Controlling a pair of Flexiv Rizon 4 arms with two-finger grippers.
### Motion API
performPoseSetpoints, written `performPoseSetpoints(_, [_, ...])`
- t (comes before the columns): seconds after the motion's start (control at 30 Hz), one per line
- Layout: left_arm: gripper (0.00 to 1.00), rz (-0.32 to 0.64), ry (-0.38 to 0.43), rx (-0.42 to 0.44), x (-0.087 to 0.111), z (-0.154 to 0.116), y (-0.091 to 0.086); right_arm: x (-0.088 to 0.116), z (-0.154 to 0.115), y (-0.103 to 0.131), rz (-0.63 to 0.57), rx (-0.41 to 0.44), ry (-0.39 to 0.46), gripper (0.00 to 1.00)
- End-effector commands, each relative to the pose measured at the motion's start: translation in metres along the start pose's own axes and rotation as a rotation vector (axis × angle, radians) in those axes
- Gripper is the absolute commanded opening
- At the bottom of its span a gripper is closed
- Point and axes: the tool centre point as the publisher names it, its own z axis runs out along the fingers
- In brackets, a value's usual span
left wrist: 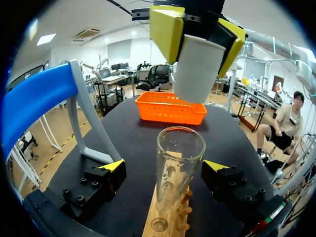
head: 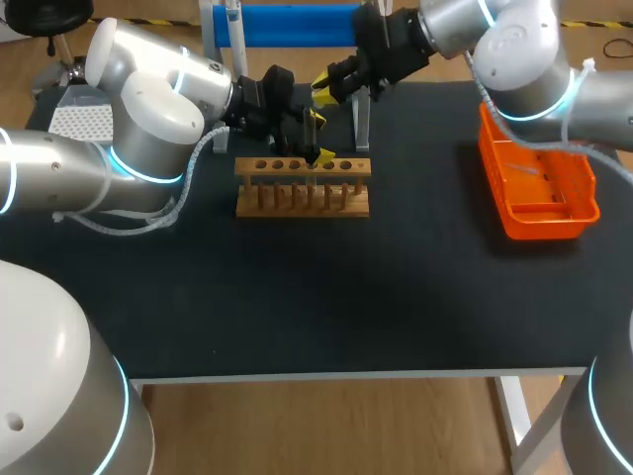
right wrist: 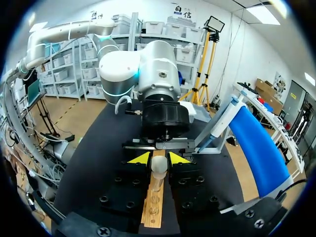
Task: Invert the test tube, pick up the pipette, mount the tip to pipette, aspirate from beaker and dispense into the tube, eject the tip, return the pipette, and cap with the stopper.
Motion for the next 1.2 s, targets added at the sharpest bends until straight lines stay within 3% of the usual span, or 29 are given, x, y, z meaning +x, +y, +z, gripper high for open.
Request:
performPoseSetpoints(0.03, [1.00,-0.001,0.002,-0.001,-0.001,0.000,0.000,-0.007,0.005,0.003,0.001,0.008,0.012,0.00])
performPoseSetpoints(1.2, [1.00,-0.001,0.002,-0.001,-0.001,0.000,0.000,-0.009,0.022,-0.002,0.008,0.016,0.042,0.00])
